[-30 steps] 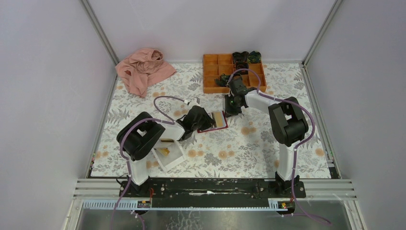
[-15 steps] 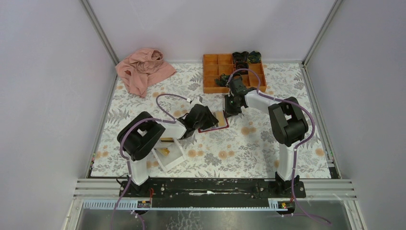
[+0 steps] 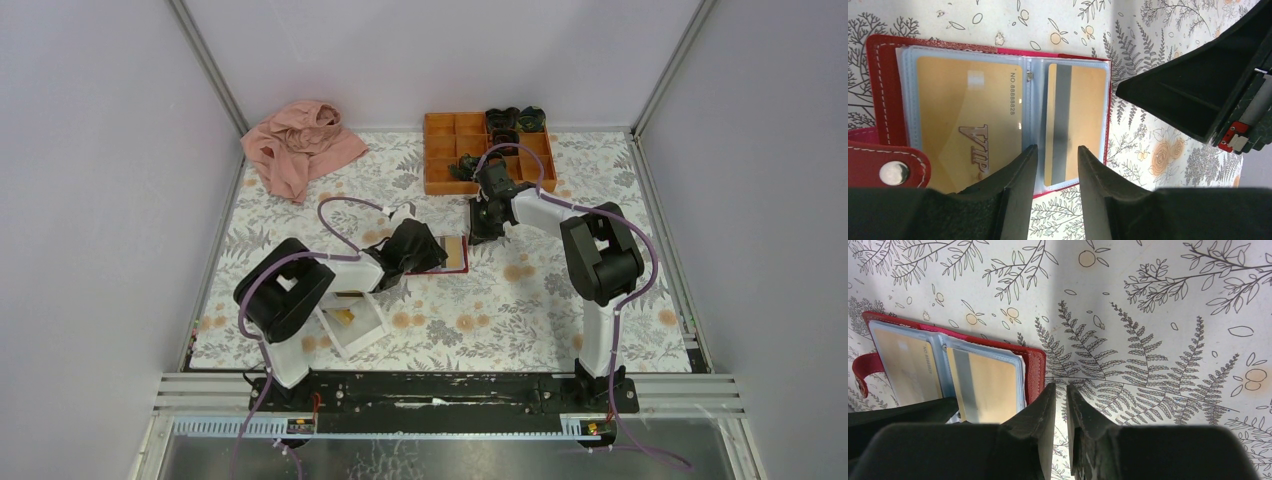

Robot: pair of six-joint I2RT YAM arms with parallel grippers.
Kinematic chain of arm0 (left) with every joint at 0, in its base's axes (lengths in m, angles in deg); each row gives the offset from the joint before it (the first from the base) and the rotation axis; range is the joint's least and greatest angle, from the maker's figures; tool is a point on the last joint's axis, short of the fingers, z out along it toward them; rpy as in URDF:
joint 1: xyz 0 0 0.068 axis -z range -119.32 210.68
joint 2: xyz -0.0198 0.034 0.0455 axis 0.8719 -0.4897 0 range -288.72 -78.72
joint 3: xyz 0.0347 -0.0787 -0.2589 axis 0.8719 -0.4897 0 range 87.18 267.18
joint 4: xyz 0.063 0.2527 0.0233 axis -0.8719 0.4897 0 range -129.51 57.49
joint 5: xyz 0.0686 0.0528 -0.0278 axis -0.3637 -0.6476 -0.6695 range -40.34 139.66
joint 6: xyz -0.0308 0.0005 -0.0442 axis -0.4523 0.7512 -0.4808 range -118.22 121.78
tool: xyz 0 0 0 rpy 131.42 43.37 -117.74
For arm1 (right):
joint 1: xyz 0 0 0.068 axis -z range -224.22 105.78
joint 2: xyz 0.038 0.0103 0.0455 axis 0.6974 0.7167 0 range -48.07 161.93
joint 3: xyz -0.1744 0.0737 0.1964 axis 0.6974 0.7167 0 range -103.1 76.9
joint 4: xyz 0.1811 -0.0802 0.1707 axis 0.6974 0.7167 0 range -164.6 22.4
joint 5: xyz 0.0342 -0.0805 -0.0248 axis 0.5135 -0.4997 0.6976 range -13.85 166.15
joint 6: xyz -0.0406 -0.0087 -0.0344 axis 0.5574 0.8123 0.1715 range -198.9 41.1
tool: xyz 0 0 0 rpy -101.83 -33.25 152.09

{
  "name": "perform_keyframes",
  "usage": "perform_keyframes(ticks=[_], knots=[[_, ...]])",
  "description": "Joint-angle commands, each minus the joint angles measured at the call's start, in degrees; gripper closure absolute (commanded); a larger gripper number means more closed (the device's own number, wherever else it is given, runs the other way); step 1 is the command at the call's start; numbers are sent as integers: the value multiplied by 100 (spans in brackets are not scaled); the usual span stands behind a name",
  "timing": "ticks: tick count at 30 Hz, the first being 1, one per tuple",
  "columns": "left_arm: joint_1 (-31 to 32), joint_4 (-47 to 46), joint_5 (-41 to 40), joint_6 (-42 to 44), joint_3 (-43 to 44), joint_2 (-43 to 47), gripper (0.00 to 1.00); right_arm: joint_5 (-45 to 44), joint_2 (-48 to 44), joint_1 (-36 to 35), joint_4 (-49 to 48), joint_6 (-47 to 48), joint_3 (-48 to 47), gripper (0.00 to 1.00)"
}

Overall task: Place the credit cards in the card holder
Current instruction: Insert the credit card into the card holder.

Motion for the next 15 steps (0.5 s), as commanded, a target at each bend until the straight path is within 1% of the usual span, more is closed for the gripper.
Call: perform_keyframes(ticks=[1, 9, 12, 15], knots=[[25, 138, -218, 93, -68, 84, 58, -113, -142, -54, 187, 61, 67, 79], [17, -237, -218, -24, -166, 335, 60, -82, -241, -54, 189, 49, 147, 79], [22, -69, -382, 21, -27, 521, 60, -49, -296, -57, 154, 14, 243, 80], [15, 330, -671, 75, 150, 665, 59, -17, -358, -60, 106, -19, 340, 80]])
